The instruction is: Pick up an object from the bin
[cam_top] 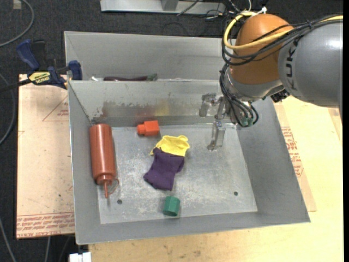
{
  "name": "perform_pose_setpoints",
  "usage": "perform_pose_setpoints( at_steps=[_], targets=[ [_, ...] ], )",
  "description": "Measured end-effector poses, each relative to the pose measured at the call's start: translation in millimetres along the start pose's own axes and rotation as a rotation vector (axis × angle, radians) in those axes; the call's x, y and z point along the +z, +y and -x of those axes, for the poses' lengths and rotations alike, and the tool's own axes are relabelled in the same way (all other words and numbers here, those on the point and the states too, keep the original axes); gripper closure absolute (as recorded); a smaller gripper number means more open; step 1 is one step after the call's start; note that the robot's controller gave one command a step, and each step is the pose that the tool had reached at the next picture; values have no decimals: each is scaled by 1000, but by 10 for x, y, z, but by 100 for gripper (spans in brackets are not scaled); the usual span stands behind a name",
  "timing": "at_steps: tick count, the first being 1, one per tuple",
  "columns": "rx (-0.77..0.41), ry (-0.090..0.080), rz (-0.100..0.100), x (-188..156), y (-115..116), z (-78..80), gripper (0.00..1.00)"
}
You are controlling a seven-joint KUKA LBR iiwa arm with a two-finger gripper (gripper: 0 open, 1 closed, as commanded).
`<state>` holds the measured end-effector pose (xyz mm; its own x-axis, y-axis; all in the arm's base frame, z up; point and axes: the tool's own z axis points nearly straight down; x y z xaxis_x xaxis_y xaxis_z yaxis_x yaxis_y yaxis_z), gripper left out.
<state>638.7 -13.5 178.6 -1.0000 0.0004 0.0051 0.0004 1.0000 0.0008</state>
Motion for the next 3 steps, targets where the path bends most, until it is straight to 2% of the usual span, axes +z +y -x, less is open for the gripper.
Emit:
perform_pose_setpoints(
  at_steps=[1, 2, 3],
  targets=[
    [0, -7, 0, -50, 0, 10, 0],
    [-17, -10, 0, 492, 295, -115, 0],
    [88, -5, 2, 813, 463, -337, 0]
  ],
)
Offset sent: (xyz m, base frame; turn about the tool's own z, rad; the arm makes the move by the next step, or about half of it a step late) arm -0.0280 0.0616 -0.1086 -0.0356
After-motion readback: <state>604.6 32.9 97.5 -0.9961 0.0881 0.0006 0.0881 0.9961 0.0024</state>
